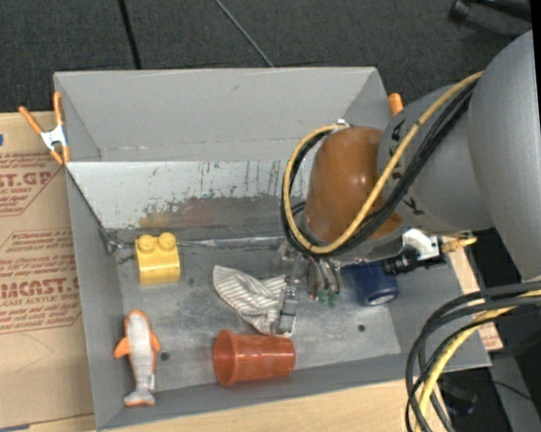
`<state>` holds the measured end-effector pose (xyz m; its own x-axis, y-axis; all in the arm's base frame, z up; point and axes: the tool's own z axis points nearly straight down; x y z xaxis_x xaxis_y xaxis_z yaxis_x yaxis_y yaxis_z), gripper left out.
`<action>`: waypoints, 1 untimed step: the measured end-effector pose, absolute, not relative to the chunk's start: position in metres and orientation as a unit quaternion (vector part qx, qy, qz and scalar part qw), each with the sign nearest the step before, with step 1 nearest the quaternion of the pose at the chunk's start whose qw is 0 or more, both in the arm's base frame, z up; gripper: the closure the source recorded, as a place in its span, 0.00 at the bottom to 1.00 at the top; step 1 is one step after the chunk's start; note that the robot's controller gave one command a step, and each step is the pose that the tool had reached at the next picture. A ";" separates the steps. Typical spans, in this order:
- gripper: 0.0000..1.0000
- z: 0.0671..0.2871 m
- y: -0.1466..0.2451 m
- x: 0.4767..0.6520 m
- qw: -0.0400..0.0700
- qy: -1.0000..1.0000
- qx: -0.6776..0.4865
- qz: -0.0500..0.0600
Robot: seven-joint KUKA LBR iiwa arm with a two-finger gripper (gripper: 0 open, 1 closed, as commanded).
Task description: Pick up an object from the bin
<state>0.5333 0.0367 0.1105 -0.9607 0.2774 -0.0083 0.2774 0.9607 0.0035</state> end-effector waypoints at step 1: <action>1.00 0.070 0.046 0.540 0.000 0.971 0.238 0.000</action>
Offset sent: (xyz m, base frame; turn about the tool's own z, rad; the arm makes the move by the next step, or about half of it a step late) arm 0.0000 0.0000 0.0000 0.0000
